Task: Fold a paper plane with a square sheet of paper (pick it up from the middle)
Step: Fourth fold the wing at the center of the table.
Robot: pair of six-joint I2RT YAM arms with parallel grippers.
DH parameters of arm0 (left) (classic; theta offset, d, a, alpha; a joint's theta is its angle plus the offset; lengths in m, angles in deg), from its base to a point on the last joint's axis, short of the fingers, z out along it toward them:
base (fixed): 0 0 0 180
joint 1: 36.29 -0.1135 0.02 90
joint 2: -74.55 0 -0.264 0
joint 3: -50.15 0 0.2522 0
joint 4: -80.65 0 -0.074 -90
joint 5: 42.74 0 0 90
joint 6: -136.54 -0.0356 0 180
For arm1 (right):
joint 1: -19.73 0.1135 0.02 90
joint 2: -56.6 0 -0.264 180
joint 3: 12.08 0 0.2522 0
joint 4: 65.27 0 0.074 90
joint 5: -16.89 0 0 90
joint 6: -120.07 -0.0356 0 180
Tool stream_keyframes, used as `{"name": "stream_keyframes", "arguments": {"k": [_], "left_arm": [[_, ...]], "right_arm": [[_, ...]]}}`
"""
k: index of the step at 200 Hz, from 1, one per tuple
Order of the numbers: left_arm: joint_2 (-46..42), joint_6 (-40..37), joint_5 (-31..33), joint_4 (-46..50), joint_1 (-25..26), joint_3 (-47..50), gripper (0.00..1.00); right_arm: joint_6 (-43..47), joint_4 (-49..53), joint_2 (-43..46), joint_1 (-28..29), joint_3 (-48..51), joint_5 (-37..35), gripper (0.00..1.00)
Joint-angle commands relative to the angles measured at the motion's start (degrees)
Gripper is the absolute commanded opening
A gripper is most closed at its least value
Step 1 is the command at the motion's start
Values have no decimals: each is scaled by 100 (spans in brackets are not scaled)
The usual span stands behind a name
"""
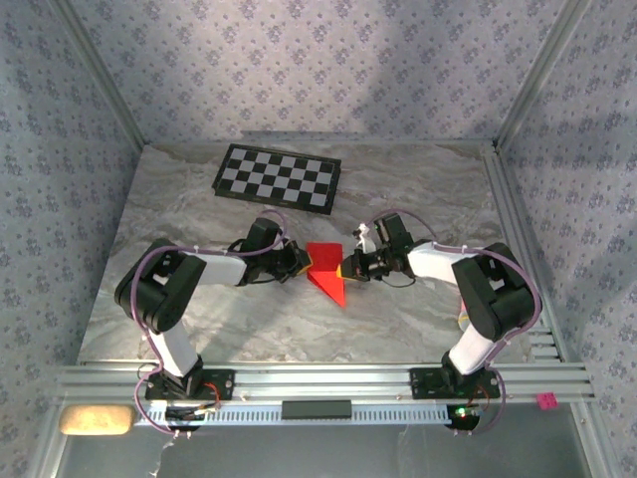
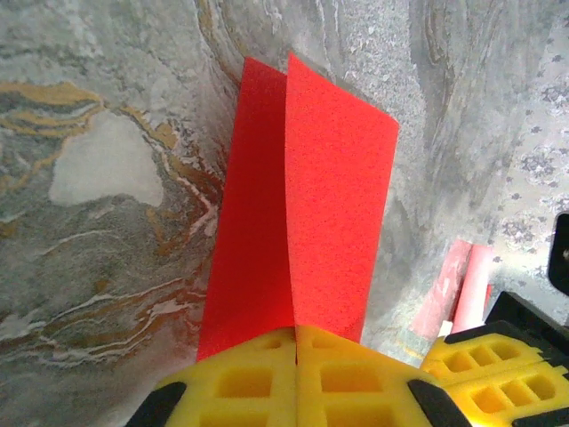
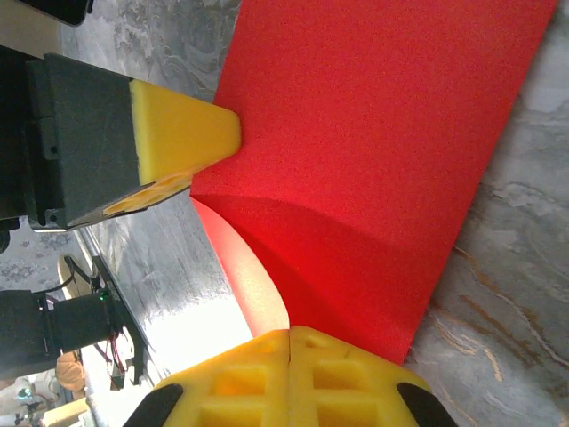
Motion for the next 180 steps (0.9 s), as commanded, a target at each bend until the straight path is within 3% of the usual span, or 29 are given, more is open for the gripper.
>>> {"name": "stream_keyframes", "arguments": {"k": [1, 12, 53, 87, 105, 145, 180], "left_arm": [[-142, 98, 59, -266, 65, -24, 7], [-247, 212, 226, -234, 134, -6, 7], [-536, 653, 1182, -8, 672, 6, 5], [-507, 1065, 1686, -136, 941, 50, 5], [-506, 1189, 1780, -153, 973, 71, 5], [-709, 1325, 1994, -114, 981, 195, 5], [-704, 1324, 1885, -115, 977, 130, 6]], "right_arm": [[243, 462, 192, -25, -31, -118, 12], [343, 672, 320, -30, -51, -354, 19], [643, 1462, 1471, -31, 56, -2257, 37], [712, 1363, 2098, 157, 329, -2793, 39], [938, 883, 2401, 590, 692, -3121, 39], [1884, -303, 2800, 2204, 1521, -5029, 39], [2231, -831, 2480, 2792, 1678, -5910, 40]]}}
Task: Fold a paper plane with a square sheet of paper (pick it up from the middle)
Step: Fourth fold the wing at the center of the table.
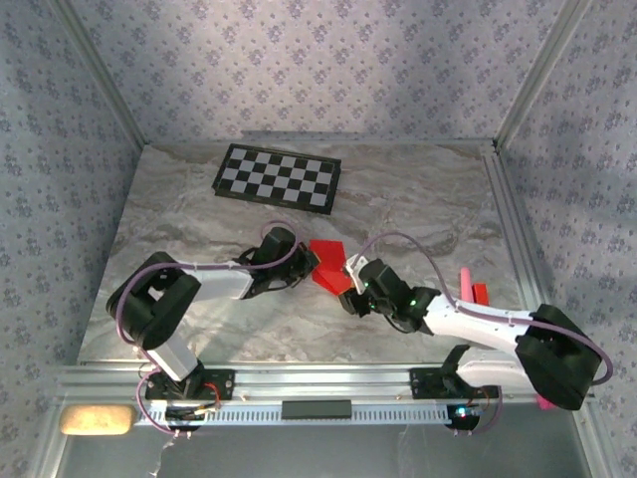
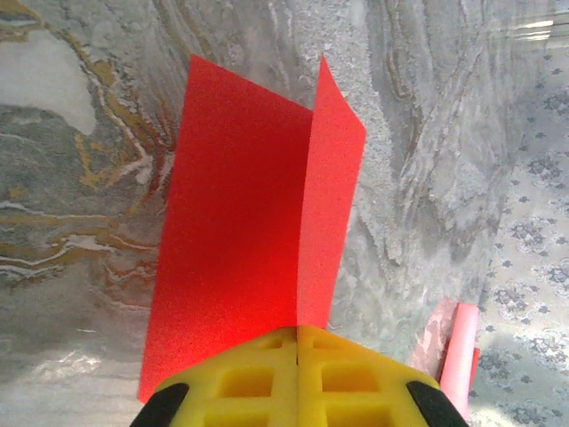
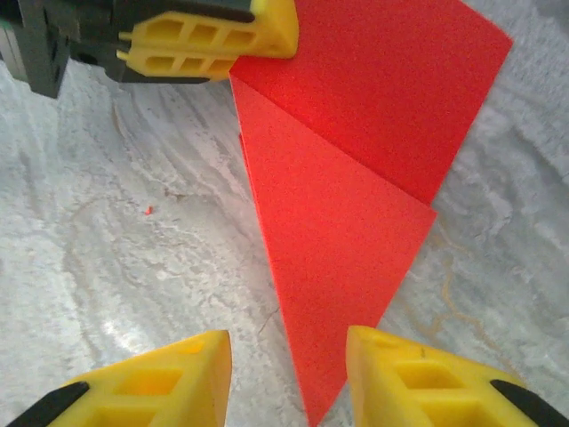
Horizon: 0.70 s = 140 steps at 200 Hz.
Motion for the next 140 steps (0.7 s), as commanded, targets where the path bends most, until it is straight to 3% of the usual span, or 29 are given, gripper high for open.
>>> {"name": "stream_keyframes", "arguments": {"k": [1, 104, 140], "left_arm": [[-129, 146, 79, -65, 10, -13, 6], [-250, 168, 116, 34, 15, -43, 6], [-257, 171, 110, 47, 16, -55, 6]], "right_arm": [[525, -629, -200, 272, 16, -1153, 40], [1022, -924, -1321, 789, -416, -1758, 40], [1045, -833, -1649, 870, -598, -2050, 37]]}}
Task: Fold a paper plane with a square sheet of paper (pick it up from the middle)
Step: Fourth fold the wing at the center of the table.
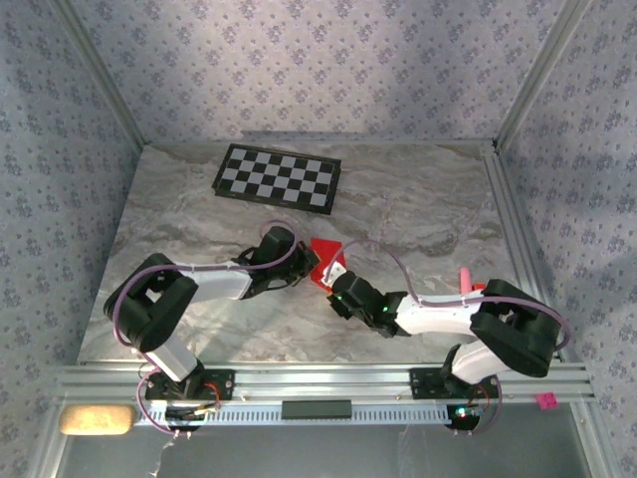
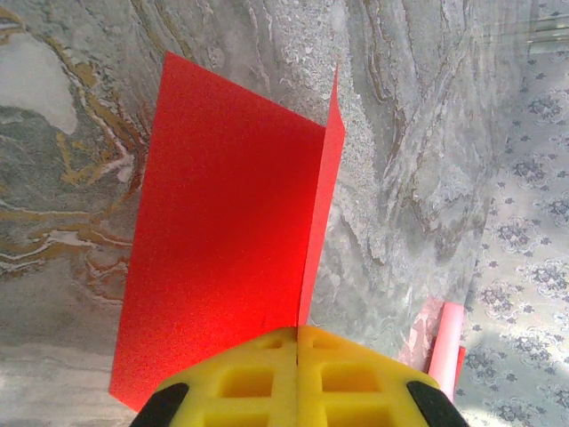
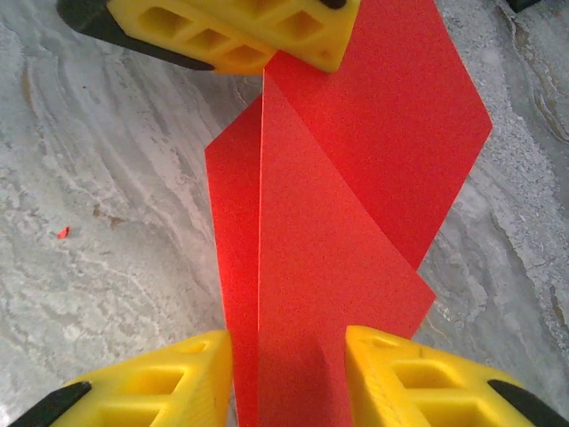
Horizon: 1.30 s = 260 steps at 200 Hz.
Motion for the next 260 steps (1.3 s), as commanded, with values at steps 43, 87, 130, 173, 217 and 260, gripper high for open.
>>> {"name": "stream_keyframes", "arguments": {"k": [43, 87, 130, 173, 217, 260], "left_arm": [[-202, 108, 149, 109, 16, -67, 7], [-239, 99, 164, 145, 14, -68, 7], [-271, 77, 156, 169, 1, -74, 7], [-303, 63, 175, 216, -8, -74, 7], [-299, 64, 191, 255, -12, -83, 7], [-274, 72, 187, 253, -15, -93, 7]], "right_arm": [[13, 67, -302, 66, -303, -372, 30], [-68, 166, -442, 62, -366, -348, 28], [-156, 130, -616, 70, -396, -339, 28], [-183, 63, -604, 58, -370, -320, 26], [-300, 46, -442, -7, -324, -224, 24], [-345, 27, -389, -85, -296, -110, 18]]}}
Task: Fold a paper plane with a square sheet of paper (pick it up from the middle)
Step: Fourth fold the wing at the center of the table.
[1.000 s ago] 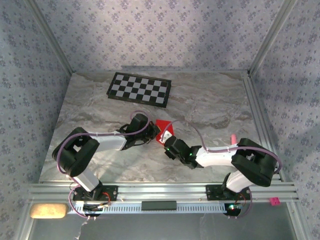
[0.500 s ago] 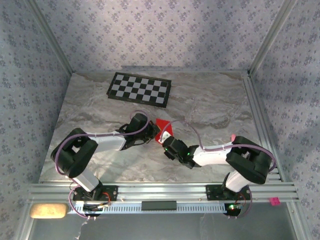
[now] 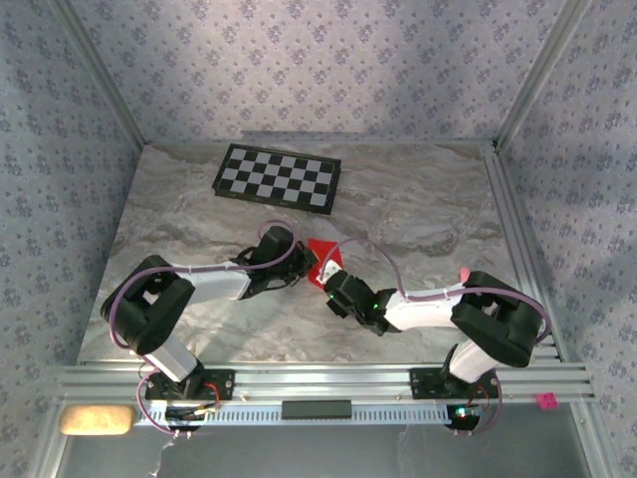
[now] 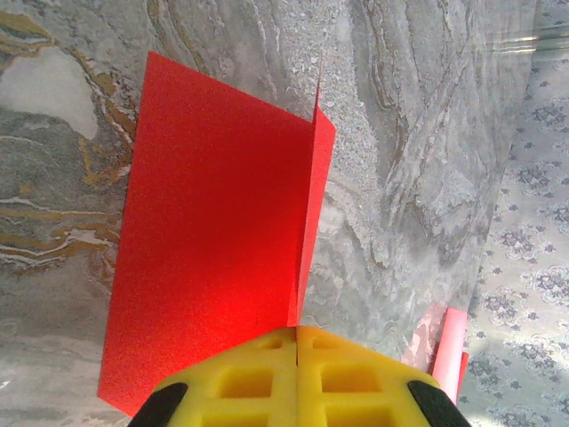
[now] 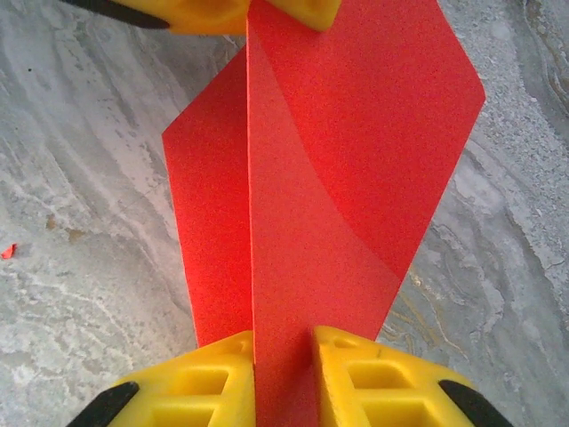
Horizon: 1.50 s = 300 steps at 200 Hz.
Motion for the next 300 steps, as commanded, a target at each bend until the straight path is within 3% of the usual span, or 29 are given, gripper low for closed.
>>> {"name": "stream_keyframes", "arguments": {"k": [1, 112, 128, 158, 196, 300], "left_arm": [[-166, 74, 84, 83, -17, -90, 7], [-239, 31, 99, 99, -14, -78, 14], [-276, -9, 105, 113, -14, -77, 21], [-515, -168, 294, 350, -13, -68, 44], [-962, -321, 744, 977, -19, -6, 54], [-1191, -241, 856, 1028, -106, 212, 54]], "right_arm": [[-144, 2, 126, -51, -36, 51, 18], [-238, 142, -27, -71, -102, 59, 9], [-262, 109, -24, -78, -99, 78, 6], [-338, 27, -51, -123, -70, 161, 3], [-630, -244, -43, -349, 57, 624, 0], [-1351, -1182, -39, -1277, 498, 2702, 0]]}}
